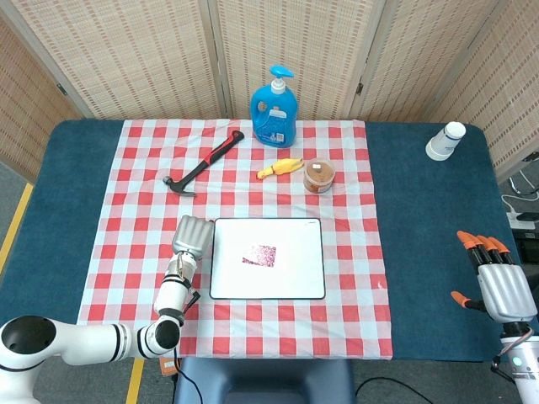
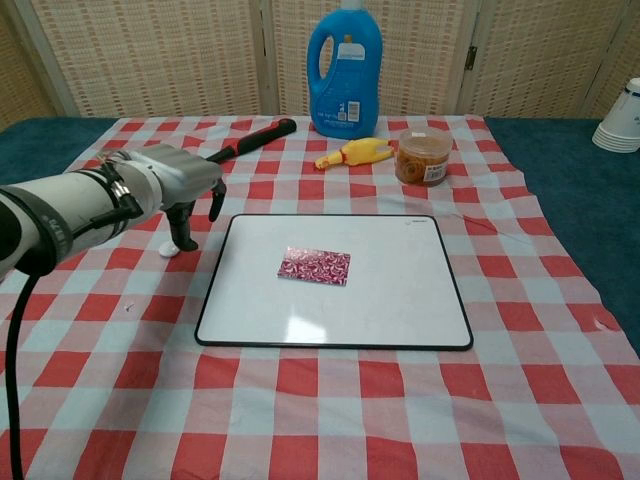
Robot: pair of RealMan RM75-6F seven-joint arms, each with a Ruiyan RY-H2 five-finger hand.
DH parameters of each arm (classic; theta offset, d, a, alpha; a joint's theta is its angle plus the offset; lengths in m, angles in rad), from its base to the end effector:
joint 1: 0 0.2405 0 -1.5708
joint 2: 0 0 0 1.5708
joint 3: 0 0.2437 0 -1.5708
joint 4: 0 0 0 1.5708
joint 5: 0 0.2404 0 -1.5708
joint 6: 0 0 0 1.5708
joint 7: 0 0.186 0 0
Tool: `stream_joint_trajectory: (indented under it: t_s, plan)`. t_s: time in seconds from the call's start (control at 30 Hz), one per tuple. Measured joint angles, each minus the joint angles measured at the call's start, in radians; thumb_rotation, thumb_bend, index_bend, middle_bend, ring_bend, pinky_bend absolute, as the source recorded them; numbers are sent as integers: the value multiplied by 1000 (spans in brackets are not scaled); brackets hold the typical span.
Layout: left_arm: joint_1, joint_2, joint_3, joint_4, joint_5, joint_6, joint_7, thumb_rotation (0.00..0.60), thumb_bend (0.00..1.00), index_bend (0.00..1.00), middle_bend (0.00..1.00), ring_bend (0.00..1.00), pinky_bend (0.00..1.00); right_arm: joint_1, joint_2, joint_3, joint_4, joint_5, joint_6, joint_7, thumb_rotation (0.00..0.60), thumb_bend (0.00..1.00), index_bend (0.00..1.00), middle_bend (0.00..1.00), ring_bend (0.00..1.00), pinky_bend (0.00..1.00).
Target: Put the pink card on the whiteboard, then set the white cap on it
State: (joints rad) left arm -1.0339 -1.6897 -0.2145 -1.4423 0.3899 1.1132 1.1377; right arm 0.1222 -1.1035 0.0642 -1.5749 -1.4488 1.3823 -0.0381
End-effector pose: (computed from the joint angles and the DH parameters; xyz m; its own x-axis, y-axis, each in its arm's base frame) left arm -0.0974 0.4097 -0.0893 0.7792 0.2833 0.5592 0.6211 -0.2288 -0.7496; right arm -0.3281 -0.2404 0.1249 0.4687 -0.0705 0.8805 -0.8824 0.0089 0.4704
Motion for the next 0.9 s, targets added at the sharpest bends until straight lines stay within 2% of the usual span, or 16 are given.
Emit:
stream_joint_trajectory:
  t_s: [0.57,0.7,0.9]
  plan:
    - [19,10,29,60,-25,-23,-50,600,274,382,997,1000,1000,3,-5,0,1,7,-6,-11,600,15,15,122,77,132]
    - [26,11,19,61,-47,-27,-71,600,274,352,995,1000,1000,6,-6,0,3,9,-11,-12,600,15,15,122,77,132]
    - [36,27,5,51,-54,-21,-102,600,274,358,995,1000,1000,7,-7,2,4,15,-13,-12,600,16,15,122,77,132]
